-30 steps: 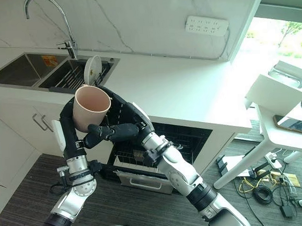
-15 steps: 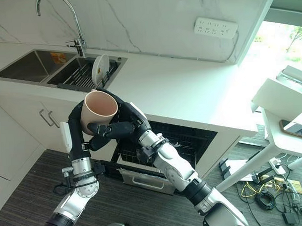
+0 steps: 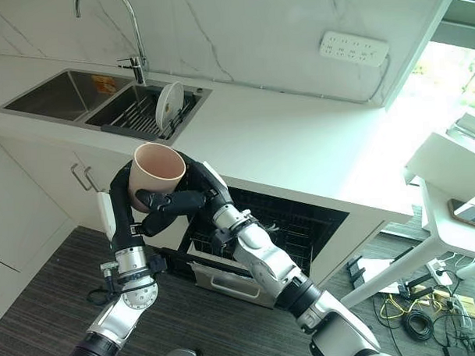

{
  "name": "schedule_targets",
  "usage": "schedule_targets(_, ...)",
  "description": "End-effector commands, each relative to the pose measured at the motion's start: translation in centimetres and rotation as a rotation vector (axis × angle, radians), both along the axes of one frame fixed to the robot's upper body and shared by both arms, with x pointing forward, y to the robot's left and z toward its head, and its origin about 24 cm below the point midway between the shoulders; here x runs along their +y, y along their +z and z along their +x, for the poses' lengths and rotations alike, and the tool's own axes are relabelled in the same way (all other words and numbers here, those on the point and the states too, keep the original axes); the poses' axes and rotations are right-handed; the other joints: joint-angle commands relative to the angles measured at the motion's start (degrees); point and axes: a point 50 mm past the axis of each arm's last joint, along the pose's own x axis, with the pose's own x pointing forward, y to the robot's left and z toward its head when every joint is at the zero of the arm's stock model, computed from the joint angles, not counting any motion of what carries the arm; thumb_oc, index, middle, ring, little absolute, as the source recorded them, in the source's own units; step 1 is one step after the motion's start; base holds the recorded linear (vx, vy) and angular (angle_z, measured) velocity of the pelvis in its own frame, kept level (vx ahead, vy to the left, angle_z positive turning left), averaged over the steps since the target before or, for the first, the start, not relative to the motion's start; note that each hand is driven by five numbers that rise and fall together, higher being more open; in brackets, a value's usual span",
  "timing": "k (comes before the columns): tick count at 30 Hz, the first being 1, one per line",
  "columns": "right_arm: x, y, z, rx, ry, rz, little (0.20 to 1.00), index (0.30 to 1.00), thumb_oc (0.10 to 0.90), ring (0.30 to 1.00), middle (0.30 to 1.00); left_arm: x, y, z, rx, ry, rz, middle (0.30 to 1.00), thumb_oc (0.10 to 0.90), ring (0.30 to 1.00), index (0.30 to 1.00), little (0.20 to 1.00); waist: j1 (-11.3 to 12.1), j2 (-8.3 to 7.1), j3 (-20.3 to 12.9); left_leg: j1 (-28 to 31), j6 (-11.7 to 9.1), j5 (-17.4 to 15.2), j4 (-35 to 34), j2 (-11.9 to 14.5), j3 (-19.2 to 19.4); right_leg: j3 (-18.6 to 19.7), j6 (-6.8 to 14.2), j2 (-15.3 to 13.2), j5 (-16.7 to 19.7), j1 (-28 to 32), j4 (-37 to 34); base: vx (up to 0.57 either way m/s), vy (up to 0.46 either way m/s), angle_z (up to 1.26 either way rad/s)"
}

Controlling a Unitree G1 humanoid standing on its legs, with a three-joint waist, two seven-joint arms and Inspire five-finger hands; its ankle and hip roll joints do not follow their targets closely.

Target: Place the dishes in the dishwasher.

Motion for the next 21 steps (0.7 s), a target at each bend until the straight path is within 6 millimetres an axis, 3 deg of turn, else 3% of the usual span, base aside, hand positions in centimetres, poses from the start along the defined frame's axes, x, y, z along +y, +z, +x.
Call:
schedule_targets(1, 2.4, 8.1, -0.1, -0.286, 0.06, 0.213, 0.3, 0.3, 0.4, 0.3, 0.3, -3.4, 4.9, 1.1, -0.258, -0.219, 0.057, 0.3, 0.4, 0.3, 0.3, 0.3, 1.0, -1.51, -2.4, 0.1, 0.9, -5.8, 0.3, 1.4, -0.2, 3.4, 5.0, -2.6, -3.7, 4.7, -4.0, 0.0, 0.0, 0.0)
schedule_targets(4, 2.0, 8.3, 0.0, -0.287, 0.029, 0.261, 0.3, 0.3, 0.4, 0.3, 0.3, -3.6, 4.9, 1.0, -0.258, -0.231, 0.061, 0.312, 0.408, 0.312, 0.312, 0.312, 0.9, -1.24, -2.4, 0.1, 0.9, -5.7, 0.3, 1.3, -0.2, 3.4, 5.0, -2.6, -3.6, 4.6, -4.0, 0.0, 0.0, 0.0)
schedule_targets(5, 1.8, 8.5, -0.1, -0.299, 0.008, 0.288, 0.3, 0.3, 0.4, 0.3, 0.3, -3.8, 4.8, 1.0, -0.25, -0.241, 0.064, 0.9, 0.8, 0.9, 0.9, 0.9, 0.7, -1.13, -2.3, 0.1, 0.9, -5.7, 0.3, 1.4, -0.1, 3.4, 4.9, -2.6, -3.6, 4.6, -4.0, 0.0, 0.0, 0.0)
schedule_targets(9, -0.9, 10.0, -0.2, -0.361, -0.159, 0.458, 0.3, 0.3, 0.4, 0.3, 0.3, -4.4, 4.4, 0.5, -0.235, -0.317, 0.082, 0.9, 0.8, 0.9, 0.9, 0.9, -0.1, -0.43, -2.4, -0.1, 1.0, -5.7, 0.3, 1.6, 0.5, 3.6, 4.8, -2.4, -3.4, 4.3, -4.0, 0.04, 0.008, 0.01)
schedule_targets(13, -3.8, 11.2, -0.9, -0.457, -0.263, 0.559, 0.3, 0.3, 0.4, 0.3, 0.3, -3.8, 4.0, 0.4, -0.212, -0.299, 0.142, 0.9, 0.8, 0.9, 0.9, 0.9, -0.8, 0.24, -2.2, 0.0, 1.1, -5.8, 0.3, 1.9, 0.9, 3.7, 4.6, -2.3, -3.6, 4.3, -4.0, 0.0, 0.0, 0.0)
schedule_targets(21, -6.6, 9.7, -1.9, -0.513, -0.223, 0.384, 0.3, 0.3, 0.4, 0.3, 0.3, -0.6, 2.4, -0.5, -0.201, -0.255, 0.321, 0.9, 0.8, 0.9, 0.9, 0.9, -2.2, 0.93, -2.6, -0.1, 0.8, -5.7, 0.3, 2.5, 1.7, 4.3, 4.5, -2.0, -3.9, 3.9, -4.0, 0.0, 0.0, 0.0)
